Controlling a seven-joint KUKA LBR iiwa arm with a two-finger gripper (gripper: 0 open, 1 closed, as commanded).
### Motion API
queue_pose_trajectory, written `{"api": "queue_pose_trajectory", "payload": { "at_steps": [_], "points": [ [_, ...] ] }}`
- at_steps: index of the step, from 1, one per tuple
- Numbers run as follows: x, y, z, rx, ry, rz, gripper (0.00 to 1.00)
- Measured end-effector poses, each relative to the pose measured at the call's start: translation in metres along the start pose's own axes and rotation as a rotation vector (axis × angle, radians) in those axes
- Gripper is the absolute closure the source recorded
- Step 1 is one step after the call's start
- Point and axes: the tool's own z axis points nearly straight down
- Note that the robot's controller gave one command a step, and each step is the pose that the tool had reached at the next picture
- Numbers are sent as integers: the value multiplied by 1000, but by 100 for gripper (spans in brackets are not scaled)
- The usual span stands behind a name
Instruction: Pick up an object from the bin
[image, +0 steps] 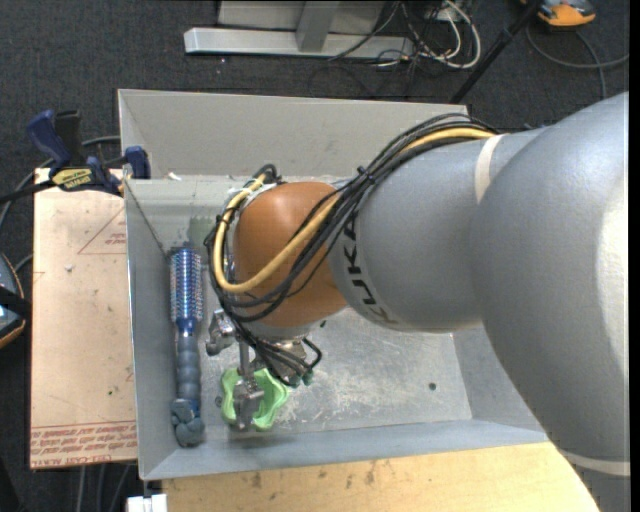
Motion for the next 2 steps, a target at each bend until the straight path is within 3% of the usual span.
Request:
{"api": "queue_pose_trajectory", "payload": {
  "at_steps": [1, 2],
  "points": [
    [-4, -23, 67, -1, -9, 78, 0],
    [-3, -22, 66, -2, -3, 77, 100]
  ]
}}
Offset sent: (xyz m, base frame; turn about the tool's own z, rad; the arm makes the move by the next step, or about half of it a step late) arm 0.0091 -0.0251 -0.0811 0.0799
